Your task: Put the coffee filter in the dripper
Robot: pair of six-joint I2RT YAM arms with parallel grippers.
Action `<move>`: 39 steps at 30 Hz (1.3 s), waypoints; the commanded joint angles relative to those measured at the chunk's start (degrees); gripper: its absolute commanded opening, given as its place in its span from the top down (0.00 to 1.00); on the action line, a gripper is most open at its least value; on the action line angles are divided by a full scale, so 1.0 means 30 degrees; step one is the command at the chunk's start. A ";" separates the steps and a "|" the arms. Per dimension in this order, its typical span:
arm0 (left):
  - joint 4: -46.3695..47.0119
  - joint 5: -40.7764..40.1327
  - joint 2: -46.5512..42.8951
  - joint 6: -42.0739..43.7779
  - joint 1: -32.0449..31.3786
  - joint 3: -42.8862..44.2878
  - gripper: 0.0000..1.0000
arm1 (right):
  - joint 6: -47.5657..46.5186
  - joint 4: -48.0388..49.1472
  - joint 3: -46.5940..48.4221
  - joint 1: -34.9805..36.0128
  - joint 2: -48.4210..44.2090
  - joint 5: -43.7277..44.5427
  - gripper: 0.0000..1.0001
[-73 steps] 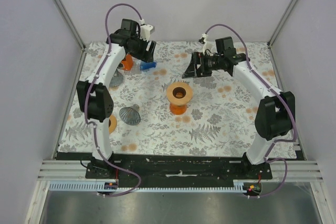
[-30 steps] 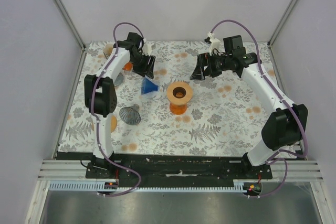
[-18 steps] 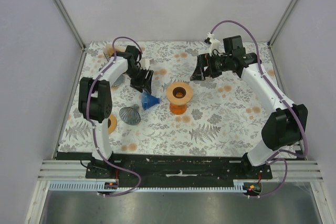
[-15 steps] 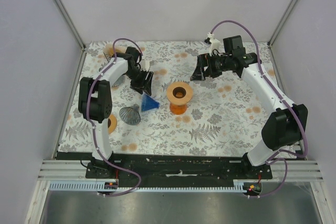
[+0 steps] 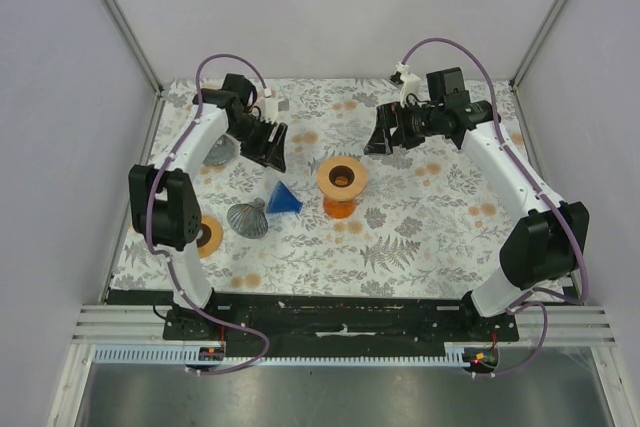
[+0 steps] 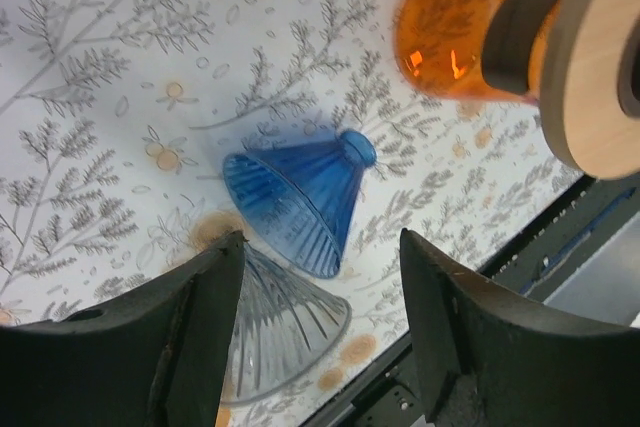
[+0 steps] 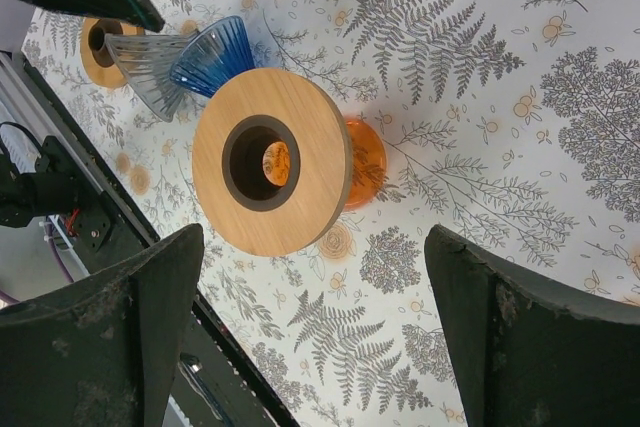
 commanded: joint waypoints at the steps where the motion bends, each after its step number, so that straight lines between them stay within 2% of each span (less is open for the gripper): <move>1: -0.1840 0.0832 -0.1800 0.1390 0.0005 -0.1446 0.30 | -0.0315 -0.0009 -0.0071 -0.0036 -0.0808 0.0064 0.02; 5: -0.1082 0.1006 -0.2183 0.1188 -0.0258 -0.3205 0.30 | -0.0315 -0.0009 -0.0013 -0.0036 -0.0604 -0.0023 0.02; 10: 0.1288 0.0688 -0.1716 0.0426 -0.1019 -0.3999 0.32 | -0.0257 -0.0009 0.0134 -0.0065 -0.0515 -0.0170 0.02; 18: 0.4427 -0.0514 -0.1012 0.0335 -0.1459 -0.4117 0.37 | -0.0433 -0.0009 -0.0364 -0.0036 -0.0984 0.0064 0.02; 25: 0.4665 -0.0926 -0.0777 0.1301 -0.1665 -0.3066 0.37 | -0.0433 -0.0009 -0.0247 -0.0007 -0.0779 -0.0199 0.02; 28: 0.4285 -0.0108 -0.0720 0.2296 -0.1665 -0.2537 0.36 | -0.0433 -0.0009 -0.0247 -0.0036 -0.0779 -0.0112 0.02; 33: 0.4137 0.0506 0.1006 0.3381 -0.1636 -0.1454 0.36 | -0.0433 -0.0009 -0.0306 -0.0036 -0.0662 -0.0170 0.02; 39: 0.3609 0.4110 0.2239 0.5813 -0.1665 -0.0543 0.34 | -0.0462 -0.0038 -0.0510 -0.0036 -0.0925 -0.0112 0.02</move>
